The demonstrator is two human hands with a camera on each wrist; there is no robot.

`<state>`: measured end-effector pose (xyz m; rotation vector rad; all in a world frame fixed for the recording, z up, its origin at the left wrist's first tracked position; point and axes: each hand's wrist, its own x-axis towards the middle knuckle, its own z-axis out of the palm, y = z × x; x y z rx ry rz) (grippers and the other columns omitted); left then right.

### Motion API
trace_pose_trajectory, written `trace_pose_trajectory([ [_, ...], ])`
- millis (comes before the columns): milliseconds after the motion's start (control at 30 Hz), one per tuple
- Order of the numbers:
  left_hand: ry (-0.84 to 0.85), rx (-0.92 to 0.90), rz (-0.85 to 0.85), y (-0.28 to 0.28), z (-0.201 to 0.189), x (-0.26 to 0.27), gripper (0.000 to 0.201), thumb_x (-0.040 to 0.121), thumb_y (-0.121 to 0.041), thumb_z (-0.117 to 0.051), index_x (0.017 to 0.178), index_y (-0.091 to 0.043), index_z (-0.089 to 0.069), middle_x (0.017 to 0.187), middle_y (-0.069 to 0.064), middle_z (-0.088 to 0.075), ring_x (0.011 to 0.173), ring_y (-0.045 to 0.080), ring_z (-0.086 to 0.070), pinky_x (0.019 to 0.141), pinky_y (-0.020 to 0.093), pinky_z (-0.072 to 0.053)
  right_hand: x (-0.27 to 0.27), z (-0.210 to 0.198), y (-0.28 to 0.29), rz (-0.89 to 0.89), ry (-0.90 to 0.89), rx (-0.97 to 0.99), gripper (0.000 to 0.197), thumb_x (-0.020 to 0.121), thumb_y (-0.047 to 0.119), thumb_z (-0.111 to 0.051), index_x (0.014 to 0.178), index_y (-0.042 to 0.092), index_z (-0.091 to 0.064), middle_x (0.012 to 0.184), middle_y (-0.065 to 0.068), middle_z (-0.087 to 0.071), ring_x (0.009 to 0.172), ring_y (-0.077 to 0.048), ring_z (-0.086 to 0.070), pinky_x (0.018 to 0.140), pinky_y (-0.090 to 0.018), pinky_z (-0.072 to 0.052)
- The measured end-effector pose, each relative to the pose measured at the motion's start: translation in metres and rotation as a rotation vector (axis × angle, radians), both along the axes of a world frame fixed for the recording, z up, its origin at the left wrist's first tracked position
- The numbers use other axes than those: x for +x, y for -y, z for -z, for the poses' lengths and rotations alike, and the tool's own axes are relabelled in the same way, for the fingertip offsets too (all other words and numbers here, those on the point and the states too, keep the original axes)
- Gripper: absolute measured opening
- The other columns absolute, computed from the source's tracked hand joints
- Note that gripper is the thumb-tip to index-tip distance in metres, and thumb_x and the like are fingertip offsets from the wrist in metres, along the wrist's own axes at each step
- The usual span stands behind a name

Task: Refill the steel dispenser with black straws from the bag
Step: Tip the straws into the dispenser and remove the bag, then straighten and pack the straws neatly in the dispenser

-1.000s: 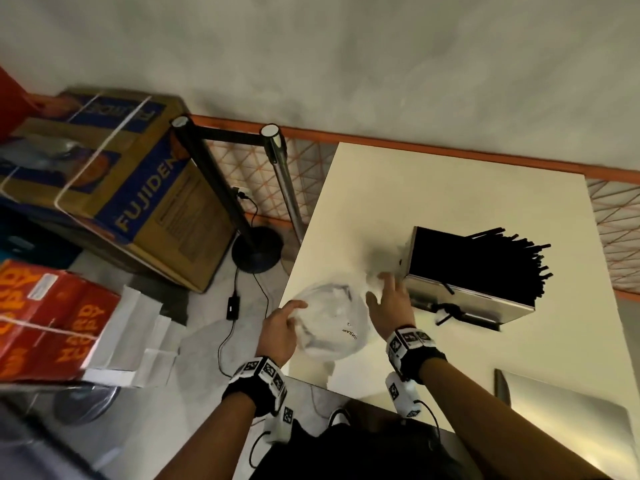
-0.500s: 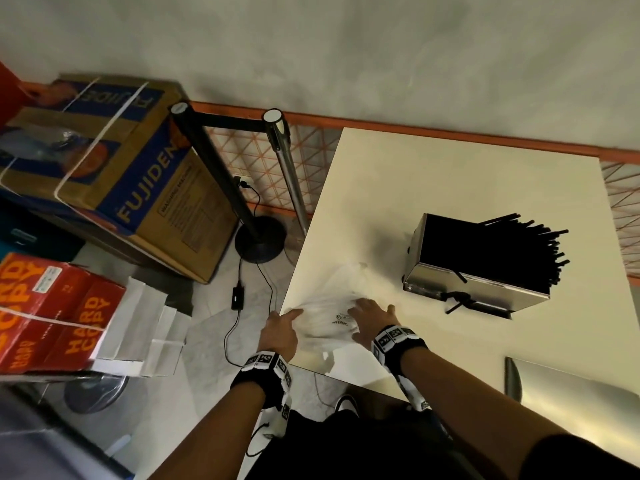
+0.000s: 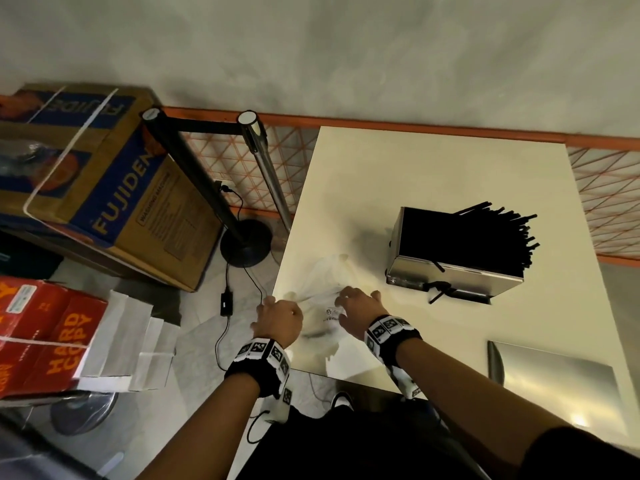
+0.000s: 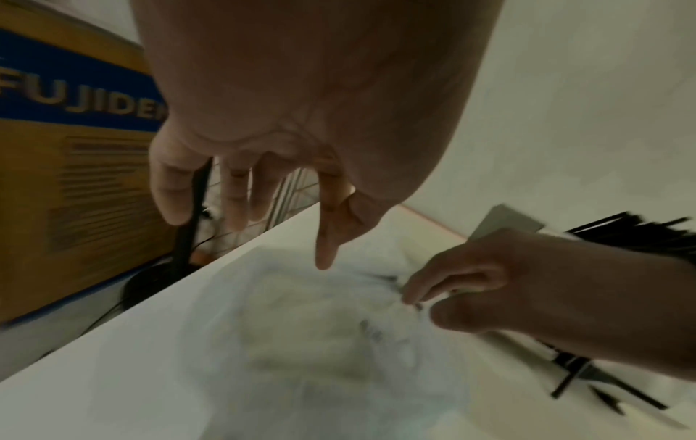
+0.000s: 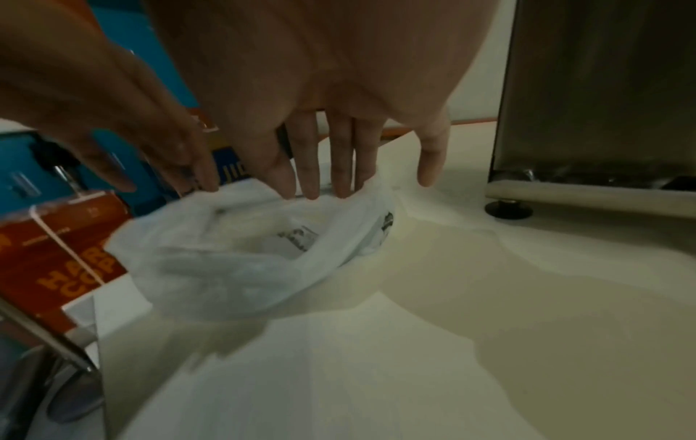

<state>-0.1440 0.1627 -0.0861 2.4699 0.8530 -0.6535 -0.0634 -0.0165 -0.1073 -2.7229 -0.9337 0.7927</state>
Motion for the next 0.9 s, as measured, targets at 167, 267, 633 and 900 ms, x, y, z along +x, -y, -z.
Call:
trace_pose_trajectory([
  [167, 0.168, 0.038, 0.110, 0.028, -0.032, 0.031, 0.022, 0.097, -0.028, -0.055, 0.116, -0.026, -0.067, 0.132, 0.003, -0.052, 0.124, 0.028, -0.051, 0.103, 0.052, -0.044, 0.002, -0.017, 0.008, 0.039, 0.082, 0.184, 0.034, 0.093, 0.028, -0.049, 0.125, 0.023, -0.059, 0.136, 0.000, -0.049, 0.123, -0.020, -0.048, 0.100, -0.046, -0.038],
  [267, 0.288, -0.046, 0.136, 0.044, -0.046, 0.051, 0.023, 0.096, -0.024, -0.055, 0.116, -0.023, -0.068, 0.121, 0.003, -0.067, 0.113, 0.028, -0.061, 0.096, 0.043, -0.051, 0.011, -0.036, 0.029, 0.098, 0.160, 0.396, 0.027, 0.090, 0.022, -0.053, 0.114, 0.018, -0.065, 0.119, -0.003, -0.057, 0.110, -0.026, -0.055, 0.091, -0.044, -0.048],
  [633, 0.343, -0.164, 0.298, 0.128, -0.069, 0.131, 0.021, 0.099, -0.025, -0.051, 0.112, -0.019, -0.067, 0.109, 0.012, -0.071, 0.099, 0.038, -0.065, 0.087, 0.043, -0.055, 0.082, -0.092, 0.181, 0.661, 0.656, 0.666, 0.015, 0.084, -0.001, -0.058, 0.094, 0.005, -0.069, 0.096, -0.011, -0.059, 0.089, -0.029, -0.055, 0.076, -0.035, -0.047],
  [900, 0.285, 0.027, 0.404, 0.182, -0.069, 0.180, 0.038, 0.102, -0.024, -0.052, 0.133, -0.003, -0.045, 0.133, 0.018, -0.045, 0.111, 0.045, -0.059, 0.087, 0.049, -0.047, 0.115, -0.082, 0.245, 1.028, 0.545, 0.526, 0.032, 0.080, -0.005, -0.053, 0.109, 0.003, -0.063, 0.107, -0.022, -0.055, 0.098, -0.042, -0.053, 0.084, -0.043, -0.046],
])
